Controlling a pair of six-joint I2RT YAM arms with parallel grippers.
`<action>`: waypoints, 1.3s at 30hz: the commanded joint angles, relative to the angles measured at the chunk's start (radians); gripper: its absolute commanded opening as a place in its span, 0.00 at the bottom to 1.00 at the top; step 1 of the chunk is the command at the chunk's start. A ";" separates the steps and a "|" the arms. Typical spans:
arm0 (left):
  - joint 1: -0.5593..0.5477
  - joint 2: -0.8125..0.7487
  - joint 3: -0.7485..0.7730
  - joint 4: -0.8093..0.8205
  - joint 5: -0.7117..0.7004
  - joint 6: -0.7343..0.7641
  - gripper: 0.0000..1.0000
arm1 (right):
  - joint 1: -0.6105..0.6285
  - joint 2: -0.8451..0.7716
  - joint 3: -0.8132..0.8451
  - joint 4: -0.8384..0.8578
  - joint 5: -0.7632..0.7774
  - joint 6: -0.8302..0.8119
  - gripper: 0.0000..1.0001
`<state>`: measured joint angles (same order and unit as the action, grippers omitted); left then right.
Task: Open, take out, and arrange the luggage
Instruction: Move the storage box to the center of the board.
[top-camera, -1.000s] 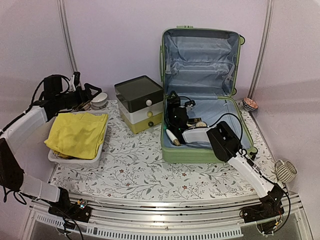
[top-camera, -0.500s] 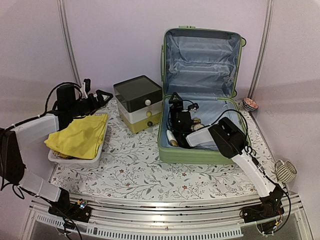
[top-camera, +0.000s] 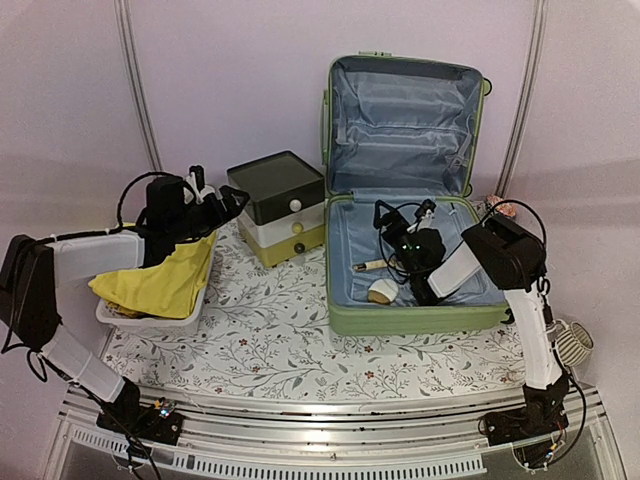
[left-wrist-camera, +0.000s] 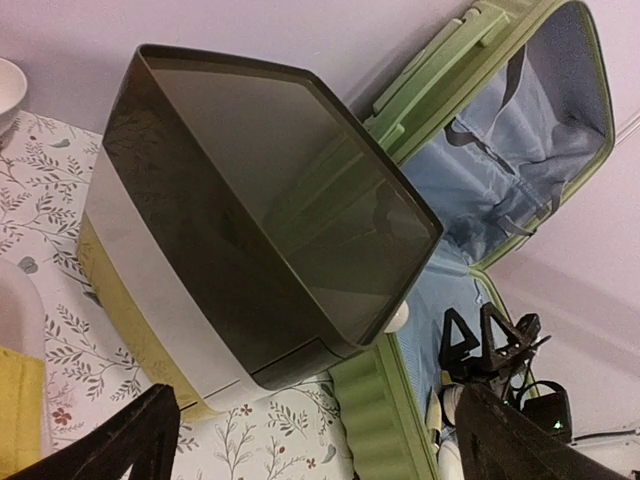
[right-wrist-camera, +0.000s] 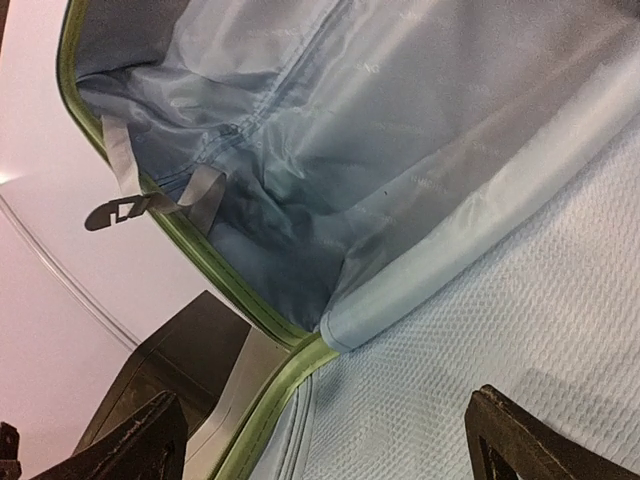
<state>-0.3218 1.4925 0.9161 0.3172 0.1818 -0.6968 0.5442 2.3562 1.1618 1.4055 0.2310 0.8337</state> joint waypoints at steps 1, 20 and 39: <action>-0.049 -0.008 0.004 0.027 -0.137 -0.015 0.98 | -0.019 -0.110 0.004 -0.020 -0.216 -0.211 0.99; -0.103 0.041 0.114 0.005 -0.300 0.090 0.98 | -0.035 -0.249 -0.104 -0.067 -0.419 -0.221 0.99; -0.001 0.128 0.160 0.026 -0.162 0.122 0.98 | -0.022 -0.299 -0.137 -0.117 -0.463 -0.182 0.99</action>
<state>-0.3382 1.6127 1.0691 0.3103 -0.0223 -0.5751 0.5110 2.1124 1.0401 1.3029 -0.2237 0.6548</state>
